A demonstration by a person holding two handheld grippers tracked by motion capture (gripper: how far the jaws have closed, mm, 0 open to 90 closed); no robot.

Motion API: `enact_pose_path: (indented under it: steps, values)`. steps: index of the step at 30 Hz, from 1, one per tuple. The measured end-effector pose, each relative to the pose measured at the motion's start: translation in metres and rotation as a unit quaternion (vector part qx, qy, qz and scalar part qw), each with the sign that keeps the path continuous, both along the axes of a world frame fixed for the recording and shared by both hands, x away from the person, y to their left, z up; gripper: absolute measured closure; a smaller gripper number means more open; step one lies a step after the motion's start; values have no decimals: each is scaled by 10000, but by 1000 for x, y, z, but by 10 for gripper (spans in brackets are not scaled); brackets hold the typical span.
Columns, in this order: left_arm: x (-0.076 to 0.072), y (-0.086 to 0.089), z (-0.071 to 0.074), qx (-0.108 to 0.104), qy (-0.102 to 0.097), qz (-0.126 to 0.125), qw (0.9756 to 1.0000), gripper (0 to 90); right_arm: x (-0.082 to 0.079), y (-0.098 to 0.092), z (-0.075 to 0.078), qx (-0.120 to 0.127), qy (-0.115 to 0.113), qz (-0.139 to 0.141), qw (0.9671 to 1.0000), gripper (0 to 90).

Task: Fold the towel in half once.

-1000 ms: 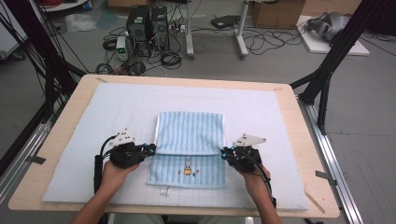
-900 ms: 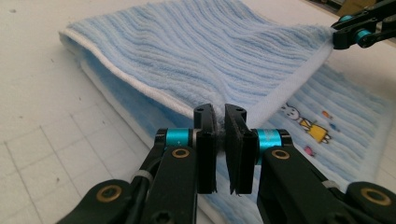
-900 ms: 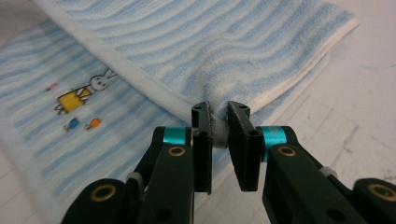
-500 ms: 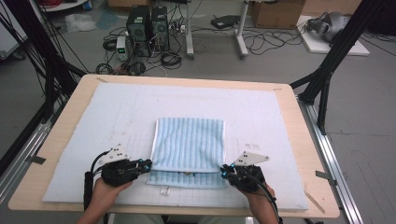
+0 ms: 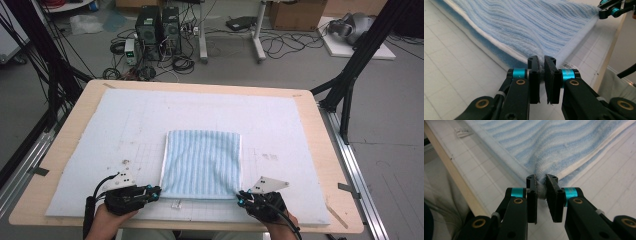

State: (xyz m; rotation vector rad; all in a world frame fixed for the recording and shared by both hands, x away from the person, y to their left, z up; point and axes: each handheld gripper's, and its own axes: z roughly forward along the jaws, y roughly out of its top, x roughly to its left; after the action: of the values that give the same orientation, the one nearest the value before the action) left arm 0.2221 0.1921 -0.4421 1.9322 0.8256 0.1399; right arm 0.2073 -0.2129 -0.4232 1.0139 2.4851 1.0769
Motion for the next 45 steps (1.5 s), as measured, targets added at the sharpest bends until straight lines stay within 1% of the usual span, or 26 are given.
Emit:
enact_pose_path:
  steps: [3, 4, 6, 8, 10, 13, 16, 18, 19, 21, 22, 23, 25, 27, 28, 29, 30, 33, 35, 36, 37, 38, 39, 43, 44, 45]
  values:
    - [0, 0, -2, 12, 80, -54, 10000, 820, -2, 1, -2, -144, -8, 22, 9999, 762]
    - [0, 0, -2, 23, 52, 7, 10000, 790, -2, 1, -2, -163, 9, -24, 9999, 700]
    - [3, 2, 2, 7, -71, 234, 9997, 624, 0, -2, -1, -95, -2, -167, 9998, 625]
    - [9, 4, 8, -80, -249, 414, 9988, 606, 2, -5, 2, 34, -115, -290, 9995, 622]
    - [17, 5, 14, -185, -318, 489, 9981, 600, 6, -4, 5, 185, -186, -312, 9992, 648]
    - [34, -1, 20, -207, -400, 494, 9978, 611, 17, 4, 4, 203, -219, -218, 9993, 689]
    - [50, -10, 19, -194, -343, 465, 9981, 646, 30, 16, -1, 188, -81, -102, 9997, 715]
    - [59, -15, 16, -184, -241, 451, 9985, 670, 36, 21, -5, 75, -31, -26, 10000, 721]
    - [63, -19, 13, -137, -177, 435, 9988, 691, 37, 22, -7, 3, -19, -13, 10000, 722]
    - [71, -25, 9, -41, -95, 424, 9990, 720, 40, 24, -11, -268, -18, -1, 9996, 723]
    - [74, -26, 7, 28, -78, 425, 9991, 732, 41, 23, -13, -328, -1, -2, 9995, 722]
    - [77, -28, 5, 57, -34, 477, 9988, 732, 40, 22, -13, -312, 21, -28, 9995, 720]
    - [82, -32, 2, 224, 14, 527, 9984, 736, 38, 19, -14, -365, -24, -34, 9993, 706]
    - [84, -35, -1, 511, 66, 502, 9974, 761, 36, 12, -15, -232, 63, -89, 9997, 684]
    - [84, -38, -3, 701, 87, 481, 9963, 773, 35, 10, -15, -187, 88, -96, 9997, 674]
    - [84, -39, -5, 762, 74, 483, 9959, 786, 34, 8, -15, -146, 135, -116, 9997, 657]
    - [84, -39, -5, 771, 60, 520, 9956, 799, 34, 7, -14, -136, 143, -112, 9997, 651]
    - [86, -37, -3, 836, 109, 588, 9947, 826, 33, 7, -13, -76, 138, -77, 9998, 645]
    - [88, -35, -2, 827, 135, 633, 9945, 832, 34, 6, -13, 6, 167, -86, 9998, 641]
    - [89, -34, -1, 785, 104, 692, 9945, 820, 34, 5, -12, 65, 164, -98, 9998, 636]
    - [92, -32, 1, 722, 66, 725, 9947, 803, 35, 4, -11, 126, 125, -103, 9998, 634]
    - [97, -30, 3, 611, 48, 797, 9949, 785, 37, 3, -9, 187, 100, -130, 9997, 626]
    - [102, -29, 5, 535, 10, 879, 9947, 769, 40, 2, -7, 220, 57, -149, 9996, 623]
    - [124, -29, 15, 355, -192, 1004, 9941, 713, 58, 4, 2, 403, -88, -221, 9989, 606]
    - [130, -30, 17, 398, -238, 985, 9941, 710, 65, 4, 3, 427, -146, -225, 9987, 605]
    - [135, -32, 17, 374, -243, 1024, 9937, 709, 72, 5, 4, 493, -176, -236, 9984, 601]
